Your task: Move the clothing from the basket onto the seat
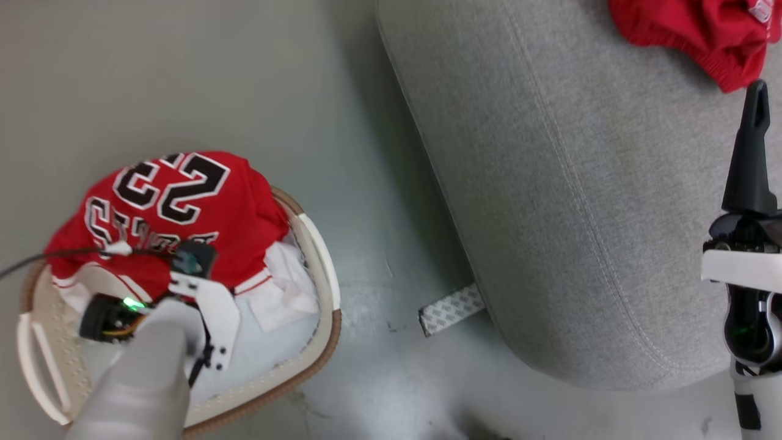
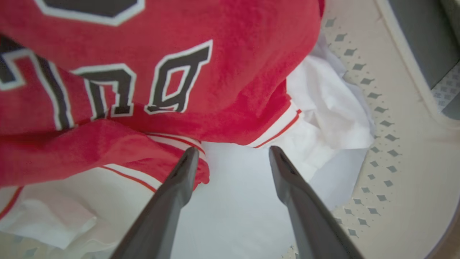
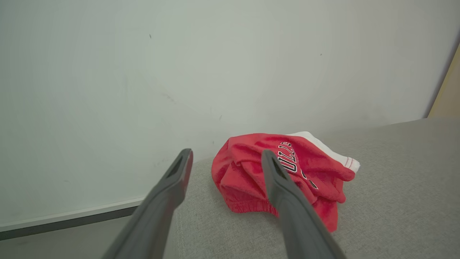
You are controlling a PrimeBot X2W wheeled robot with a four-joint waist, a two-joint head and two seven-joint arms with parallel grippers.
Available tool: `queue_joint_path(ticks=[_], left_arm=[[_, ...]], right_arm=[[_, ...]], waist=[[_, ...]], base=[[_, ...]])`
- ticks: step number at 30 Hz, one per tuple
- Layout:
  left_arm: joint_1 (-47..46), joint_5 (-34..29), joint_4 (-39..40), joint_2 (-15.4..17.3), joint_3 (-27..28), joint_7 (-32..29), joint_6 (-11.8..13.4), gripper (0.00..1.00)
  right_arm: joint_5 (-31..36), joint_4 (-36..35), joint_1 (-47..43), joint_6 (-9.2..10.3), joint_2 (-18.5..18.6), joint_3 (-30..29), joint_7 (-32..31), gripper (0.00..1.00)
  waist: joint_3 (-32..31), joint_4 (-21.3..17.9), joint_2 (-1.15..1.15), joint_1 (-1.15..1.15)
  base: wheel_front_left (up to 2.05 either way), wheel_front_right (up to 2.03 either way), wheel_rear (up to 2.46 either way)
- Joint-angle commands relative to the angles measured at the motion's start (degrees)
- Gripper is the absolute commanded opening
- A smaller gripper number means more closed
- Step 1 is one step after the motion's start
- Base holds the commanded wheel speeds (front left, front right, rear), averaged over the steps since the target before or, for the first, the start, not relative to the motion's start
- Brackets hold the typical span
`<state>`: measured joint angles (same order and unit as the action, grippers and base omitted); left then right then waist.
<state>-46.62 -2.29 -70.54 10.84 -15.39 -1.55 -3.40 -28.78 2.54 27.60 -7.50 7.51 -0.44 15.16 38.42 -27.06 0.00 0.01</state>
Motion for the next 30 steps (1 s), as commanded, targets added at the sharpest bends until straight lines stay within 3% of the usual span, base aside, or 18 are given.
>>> queue_joint_path(ticks=[1,8,16,21,22,24,25,30], left_arm=[[-0.8,0.5,-0.4,0.8,0.2,-0.4,0.5,1.00],[-4.0,0.6,-2.3,2.4,0.4,-6.7,5.2,1.00],[-6.0,1.4,-2.8,4.6,0.9,-8.5,9.2,1.00],[-7.1,1.1,-3.0,6.2,0.1,-10.2,10.1,1.00],[-7.2,1.6,-3.1,6.3,0.4,-10.3,9.9,0.84],[-7.4,2.2,-3.1,6.6,0.9,-9.2,9.5,0.08],[-7.3,2.4,-3.1,6.6,0.9,-8.9,9.4,0.00],[-6.3,3.7,-3.2,7.1,1.0,-7.9,8.1,0.00]], right_arm=[[-0.5,-0.4,1.0,0.00,-0.3,-0.1,0.0,1.00],[-1.0,-2.1,2.9,0.00,-2.2,1.0,0.0,1.00],[-1.6,-3.5,3.5,0.00,-3.3,2.4,0.0,1.00],[-1.5,-4.3,2.6,0.00,-3.8,2.8,0.0,1.00],[-1.5,-4.3,2.4,0.00,-3.9,2.9,0.0,1.00],[-1.5,-4.3,2.2,0.00,-4.1,3.0,0.0,1.00],[-1.5,-4.2,2.1,0.00,-4.2,3.1,0.0,1.00],[-1.2,-3.3,2.7,0.00,-4.3,3.9,0.0,1.00]], waist=[[2.1,-1.1,0.00,-0.01],[5.8,-2.2,0.00,-0.01],[8.5,-3.5,0.00,-0.01],[9.4,-3.5,0.00,-0.01],[9.4,-3.6,0.00,-0.01],[9.5,-3.7,0.00,-0.01],[9.4,-3.7,0.00,-0.01],[8.5,-4.2,0.00,-0.01]], base=[[0.00,0.00,0.00],[0.00,0.00,0.00],[0.00,0.00,0.00],[0.00,0.00,0.00],[0.00,0.00,0.00],[0.00,0.00,0.00],[0.00,0.00,0.00],[0.00,0.00,0.00]])
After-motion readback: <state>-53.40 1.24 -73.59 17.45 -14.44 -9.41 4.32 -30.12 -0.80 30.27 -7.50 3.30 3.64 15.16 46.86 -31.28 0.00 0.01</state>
